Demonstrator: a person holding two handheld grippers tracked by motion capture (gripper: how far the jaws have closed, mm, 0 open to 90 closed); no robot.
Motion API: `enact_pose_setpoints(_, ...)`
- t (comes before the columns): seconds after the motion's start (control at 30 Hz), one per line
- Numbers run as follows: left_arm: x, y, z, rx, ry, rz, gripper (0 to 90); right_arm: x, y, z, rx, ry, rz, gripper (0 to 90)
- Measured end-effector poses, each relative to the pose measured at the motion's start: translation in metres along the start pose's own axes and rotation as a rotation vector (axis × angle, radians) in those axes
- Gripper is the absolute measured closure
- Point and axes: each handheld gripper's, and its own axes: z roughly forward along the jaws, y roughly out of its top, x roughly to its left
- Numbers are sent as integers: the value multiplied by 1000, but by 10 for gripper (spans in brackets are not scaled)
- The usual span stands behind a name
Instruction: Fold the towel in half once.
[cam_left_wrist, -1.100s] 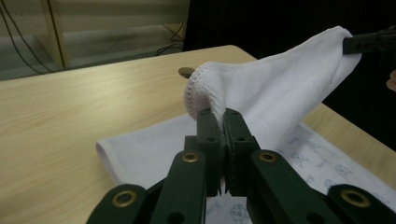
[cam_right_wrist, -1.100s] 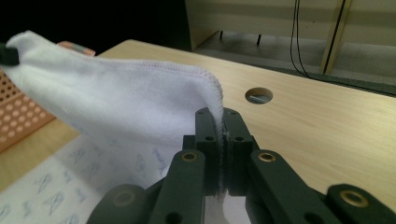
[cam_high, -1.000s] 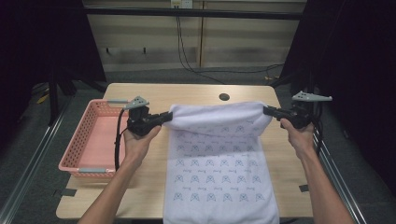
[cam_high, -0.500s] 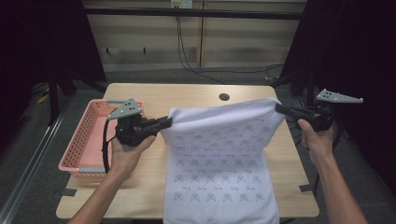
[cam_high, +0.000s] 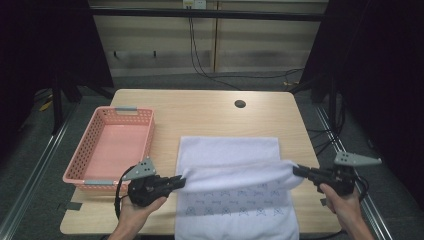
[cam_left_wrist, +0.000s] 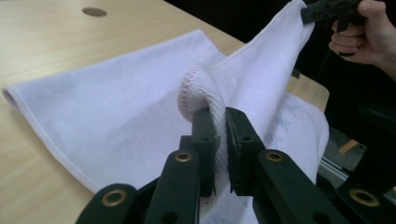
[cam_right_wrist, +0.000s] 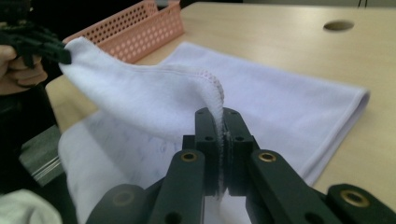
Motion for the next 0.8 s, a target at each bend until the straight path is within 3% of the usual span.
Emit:
enact_pose_setpoints(0.17, -6, -30, 4, 93, -48, 14, 833, 17, -36, -14, 63, 58, 0, 848)
enact_pose_setpoints(0.27, -8, -44, 4, 132, -74, -10, 830, 25, -54, -16, 132, 87, -14, 822)
enact_pose_setpoints(0.3, -9, -47, 4, 149, -84, 1, 830, 28, -59, -16, 161, 89, -23, 801)
enact_pose_setpoints(0.37, -14, -54, 0, 179, -95, 15, 830, 34, -65, -18, 212, 111, -43, 782)
enact_pose_setpoints(0.47, -21, -58, -4, 197, -122, 25, 820, 40, -69, -21, 237, 123, -49, 725)
enact_pose_setpoints(0.5, -22, -60, -5, 204, -152, 23, 809, 43, -70, -23, 246, 142, -55, 708)
enact_pose_setpoints(0.6, -28, -65, -6, 241, -173, 30, 788, 49, -72, -25, 264, 171, -58, 702)
enact_pose_setpoints(0.67, -30, -68, -9, 255, -188, 47, 771, 51, -71, -24, 254, 158, -51, 686)
enact_pose_setpoints(0.73, -29, -71, -14, 253, -193, 29, 750, 51, -70, -22, 239, 157, -51, 671)
enact_pose_setpoints(0.8, -27, -71, -17, 240, -213, 15, 750, 48, -66, -15, 226, 99, -41, 620)
